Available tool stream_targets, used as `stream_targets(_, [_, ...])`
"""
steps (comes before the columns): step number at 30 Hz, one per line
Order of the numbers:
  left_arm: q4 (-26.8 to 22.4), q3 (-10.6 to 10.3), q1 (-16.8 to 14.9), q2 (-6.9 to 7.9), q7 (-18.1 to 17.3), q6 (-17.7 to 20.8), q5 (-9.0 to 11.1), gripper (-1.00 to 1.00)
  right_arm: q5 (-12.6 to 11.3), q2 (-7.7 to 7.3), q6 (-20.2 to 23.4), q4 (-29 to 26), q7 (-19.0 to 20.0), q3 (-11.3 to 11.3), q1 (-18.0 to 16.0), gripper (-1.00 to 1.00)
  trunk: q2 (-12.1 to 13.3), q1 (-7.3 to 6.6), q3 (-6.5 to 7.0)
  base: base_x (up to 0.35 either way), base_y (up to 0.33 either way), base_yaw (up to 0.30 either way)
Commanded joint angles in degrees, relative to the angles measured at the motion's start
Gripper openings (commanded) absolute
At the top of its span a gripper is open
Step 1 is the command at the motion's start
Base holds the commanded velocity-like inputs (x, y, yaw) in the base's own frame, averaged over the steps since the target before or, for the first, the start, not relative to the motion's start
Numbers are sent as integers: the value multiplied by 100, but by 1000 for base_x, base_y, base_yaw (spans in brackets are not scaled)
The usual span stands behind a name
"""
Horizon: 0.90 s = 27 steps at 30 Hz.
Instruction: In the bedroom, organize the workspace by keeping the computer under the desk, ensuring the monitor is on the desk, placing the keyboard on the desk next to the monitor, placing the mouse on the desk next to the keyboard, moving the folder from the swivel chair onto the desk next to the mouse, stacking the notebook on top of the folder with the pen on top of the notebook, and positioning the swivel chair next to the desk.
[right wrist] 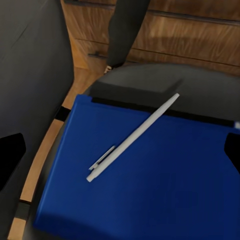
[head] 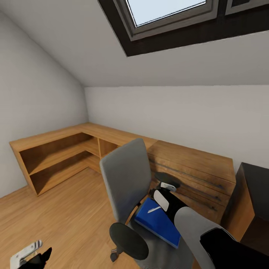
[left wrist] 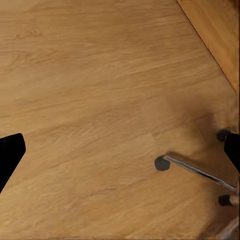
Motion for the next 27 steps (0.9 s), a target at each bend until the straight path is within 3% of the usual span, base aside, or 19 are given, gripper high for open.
stream_targets(1, [-21,-4,-164,22,49,183,107,100,-2,0,37,-6,-35,32,-4,100,-45,23,-24,0,0,0])
stream_targets(2, [-35,-8,-528,59,56,513,253,100,43,0,37,-3,-35,35,-4,100,-85,45,-42,0,0,0])
stream_targets(4, [-42,-12,-877,81,66,726,351,100,92,0,40,-2,-36,36,-4,100,-165,89,-78,0,0,0])
stream_targets(10, [24,-30,-1527,56,108,1105,484,100,148,0,48,-8,-39,28,-4,100,-406,220,-186,0,0,0])
stream_targets(14, [113,-67,-1621,-22,125,1154,494,100,156,0,48,-9,-43,30,-4,100,-566,308,-257,0,0,0])
stream_targets(27, [167,-74,-1657,-56,126,1165,473,100,233,0,36,-19,-36,33,-4,100,-1088,594,-491,0,0,0])
